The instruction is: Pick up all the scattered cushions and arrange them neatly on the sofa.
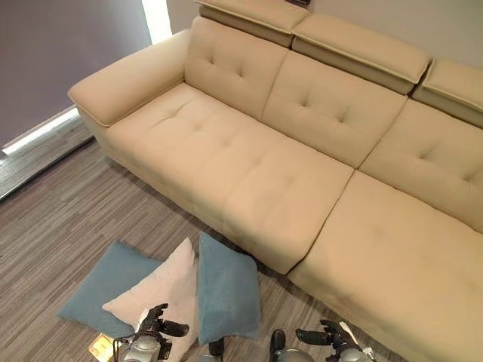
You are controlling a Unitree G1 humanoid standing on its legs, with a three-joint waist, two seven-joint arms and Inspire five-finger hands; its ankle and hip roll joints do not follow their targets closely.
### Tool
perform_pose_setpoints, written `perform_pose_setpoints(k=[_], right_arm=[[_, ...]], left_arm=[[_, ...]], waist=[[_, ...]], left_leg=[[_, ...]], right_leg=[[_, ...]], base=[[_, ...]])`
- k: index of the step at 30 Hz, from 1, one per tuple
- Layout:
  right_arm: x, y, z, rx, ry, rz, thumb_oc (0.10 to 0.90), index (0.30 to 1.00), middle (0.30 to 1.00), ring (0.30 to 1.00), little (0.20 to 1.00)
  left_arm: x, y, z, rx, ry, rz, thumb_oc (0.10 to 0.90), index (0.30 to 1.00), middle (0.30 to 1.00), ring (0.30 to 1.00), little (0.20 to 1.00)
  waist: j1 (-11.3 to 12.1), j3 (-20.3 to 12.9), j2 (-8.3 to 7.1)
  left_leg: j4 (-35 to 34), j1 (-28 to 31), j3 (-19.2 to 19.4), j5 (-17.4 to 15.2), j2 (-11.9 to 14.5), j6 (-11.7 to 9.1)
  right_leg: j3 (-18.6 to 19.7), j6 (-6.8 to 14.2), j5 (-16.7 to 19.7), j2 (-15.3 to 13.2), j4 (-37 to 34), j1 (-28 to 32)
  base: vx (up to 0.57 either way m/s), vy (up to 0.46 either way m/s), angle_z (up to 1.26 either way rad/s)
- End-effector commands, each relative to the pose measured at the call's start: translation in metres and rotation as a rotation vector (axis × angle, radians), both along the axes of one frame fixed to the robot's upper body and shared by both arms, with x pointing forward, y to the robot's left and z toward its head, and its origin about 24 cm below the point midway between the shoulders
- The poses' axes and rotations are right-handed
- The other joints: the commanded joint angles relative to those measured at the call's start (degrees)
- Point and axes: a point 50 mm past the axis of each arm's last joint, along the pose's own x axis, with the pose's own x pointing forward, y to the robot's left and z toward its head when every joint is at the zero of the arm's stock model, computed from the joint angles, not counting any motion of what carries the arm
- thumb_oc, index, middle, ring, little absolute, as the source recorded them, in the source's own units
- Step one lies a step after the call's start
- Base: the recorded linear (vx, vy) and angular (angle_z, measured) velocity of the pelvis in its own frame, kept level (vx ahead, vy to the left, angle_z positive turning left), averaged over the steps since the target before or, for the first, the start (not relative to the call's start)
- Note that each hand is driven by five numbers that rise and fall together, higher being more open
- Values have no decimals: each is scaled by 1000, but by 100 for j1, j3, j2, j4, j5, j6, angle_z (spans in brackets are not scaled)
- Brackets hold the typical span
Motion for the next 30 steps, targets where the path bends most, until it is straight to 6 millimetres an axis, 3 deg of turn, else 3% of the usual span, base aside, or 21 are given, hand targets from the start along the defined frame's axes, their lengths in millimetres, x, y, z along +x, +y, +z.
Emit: perform_pose_setpoints(k=[1,5,6,8,9,13,14,18,19,20,22,26,30], right_arm=[[-2,-29,7,-120,-19,-28,800,900,900,900,900],[1,-32,9,-132,-32,-32,800,900,900,900,900],[10,-33,13,-132,-66,-44,800,900,900,900,900],[15,-34,16,-137,-84,-46,800,900,900,900,900],[27,-33,21,-137,-126,-48,800,900,900,900,900],[46,-29,30,-121,-220,-59,800,900,900,900,900],[69,-23,45,-81,-353,-76,800,900,900,900,900],[116,-9,92,-14,-655,-72,800,900,900,900,900],[116,-9,92,-14,-655,-72,800,900,900,900,900],[139,2,119,20,-803,-50,800,900,900,900,900],[158,11,152,33,-955,-16,800,900,900,900,900],[182,35,226,106,-1300,44,800,900,900,900,900],[184,43,244,125,-1379,67,800,900,900,900,900]], left_arm=[[33,-2,19,-33,-193,92,800,900,900,900,900],[49,-3,32,-51,-285,101,800,900,900,900,900],[65,-1,46,-36,-356,95,800,900,900,900,900],[75,-1,53,-16,-386,75,800,900,900,900,900],[90,1,65,16,-431,54,800,900,900,900,900],[109,4,82,61,-499,64,800,900,900,900,900],[118,5,94,69,-558,79,800,900,900,900,900],[130,2,109,58,-638,118,800,900,900,900,900],[130,2,110,58,-639,118,800,900,900,900,900],[139,-1,120,49,-685,129,800,900,900,900,900],[149,-4,132,40,-731,126,800,900,900,900,900],[166,-12,156,63,-821,103,800,900,900,900,900],[171,-13,163,72,-845,109,800,900,900,900,900]], waist=[[-74,8,-89],[-96,160,-94],[-120,366,-97],[-125,490,-106],[-132,642,-118],[-160,779,-154],[-190,818,-172],[-252,951,-168],[-253,939,-167],[-280,994,-145],[-314,1040,-130],[-393,1159,-117],[-415,1226,-144]], left_leg=[[461,-528,-70,-536,82,-198],[553,-728,-103,-527,117,-215],[751,-1041,-133,-525,144,-223],[914,-1251,-151,-532,162,-225],[1176,-1659,-203,-532,180,-223],[1550,-2248,-260,-531,209,-221],[1793,-2521,-292,-705,235,-257],[2152,-3160,-290,-731,289,-246],[2163,-3180,-291,-734,289,-245],[2217,-3432,-289,-722,304,-254],[2279,-3706,-277,-709,328,-250],[2305,-4180,-279,-679,344,-234],[2294,-4310,-282,-665,336,-230]], right_leg=[[-21,57,-284,80,-255,361],[1,23,-299,112,-204,195],[31,-14,-304,125,-64,-129],[48,-40,-311,130,83,-343],[67,-87,-313,133,357,-765],[64,-143,-377,107,783,-1377],[142,-132,-553,92,1055,-1678],[187,-180,-644,36,1543,-2402],[188,-181,-648,35,1554,-2422],[193,-172,-664,6,1653,-2694],[222,-163,-658,-20,1746,-2974],[259,-112,-616,-69,1806,-3485],[275,-95,-595,-80,1803,-3613]], base=[[-15,-50,-6],[-97,-40,-5],[-238,-28,1],[-238,-21,2],[-198,-15,-5],[-120,-6,-7],[-9,10,6],[-49,21,-5],[-65,35,1],[-53,29,4],[-50,35,4],[-20,41,-1],[3,12,1]])
